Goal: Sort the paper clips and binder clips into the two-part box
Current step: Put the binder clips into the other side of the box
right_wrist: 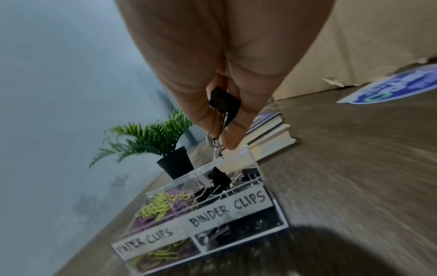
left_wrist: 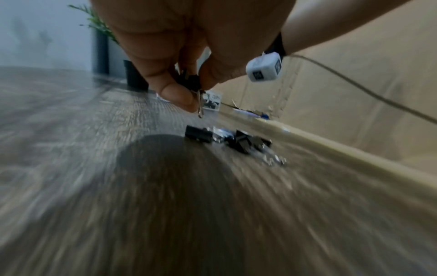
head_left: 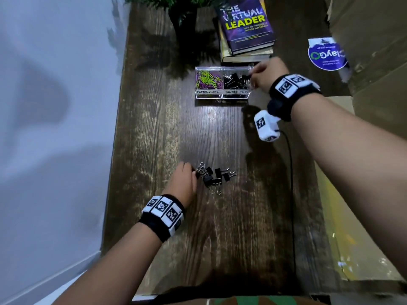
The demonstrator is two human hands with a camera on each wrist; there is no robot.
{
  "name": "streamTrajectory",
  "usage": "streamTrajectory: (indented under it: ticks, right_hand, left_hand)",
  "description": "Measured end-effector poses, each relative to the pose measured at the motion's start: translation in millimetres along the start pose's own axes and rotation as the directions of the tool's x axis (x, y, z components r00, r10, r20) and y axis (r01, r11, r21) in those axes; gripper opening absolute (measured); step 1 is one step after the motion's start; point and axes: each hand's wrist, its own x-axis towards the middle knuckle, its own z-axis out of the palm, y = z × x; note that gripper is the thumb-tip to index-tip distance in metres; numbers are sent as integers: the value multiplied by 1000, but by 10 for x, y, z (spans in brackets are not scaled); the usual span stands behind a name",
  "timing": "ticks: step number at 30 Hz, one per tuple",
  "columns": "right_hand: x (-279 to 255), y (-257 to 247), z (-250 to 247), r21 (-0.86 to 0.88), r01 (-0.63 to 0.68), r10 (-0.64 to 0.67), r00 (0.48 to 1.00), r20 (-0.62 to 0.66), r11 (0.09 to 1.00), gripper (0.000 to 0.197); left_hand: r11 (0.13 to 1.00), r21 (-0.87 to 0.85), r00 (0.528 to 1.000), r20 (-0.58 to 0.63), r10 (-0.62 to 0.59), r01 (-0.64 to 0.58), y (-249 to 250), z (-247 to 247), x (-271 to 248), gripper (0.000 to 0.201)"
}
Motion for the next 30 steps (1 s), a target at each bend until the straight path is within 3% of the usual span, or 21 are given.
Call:
streamTrajectory:
  ticks: [7, 12, 15, 17, 20, 24, 30]
  right_hand:
    - [255, -212, 212, -235, 224, -209, 974, 86, 946, 28]
    - [286, -65, 353, -306, 317, -294, 948, 117, 898, 26]
    - [295, -23, 347, -341, 361, -327, 932, 154, 868, 26]
    - [291, -8, 296, -308, 362, -343, 932, 114, 880, 26]
    - [240, 23, 160, -256, 309, -326, 945, -23, 916, 26]
    - [-17, 93, 32, -171, 235, -255, 960, -111, 957, 24]
    - [-765, 267, 262, -104, 247, -239, 967, 88, 963, 22]
  left_hand:
    - [990, -142, 991, -132, -32, 13, 150, -435, 601, 17]
    - [985, -118, 959, -271, 89, -125, 437, -673, 1333, 21]
    - [984, -72, 937, -324, 130, -161, 678, -795, 1783, 23]
    - [985, -37, 929, -339, 148, -170, 830, -839, 2070, 24]
    - [981, 2, 933, -308, 186, -195, 1016, -841, 2402, 26]
    - [967, 96, 956, -154, 249, -237, 1134, -704, 2618, 28]
    - [973, 67, 959, -165, 230, -222, 1027, -639, 2428, 39]
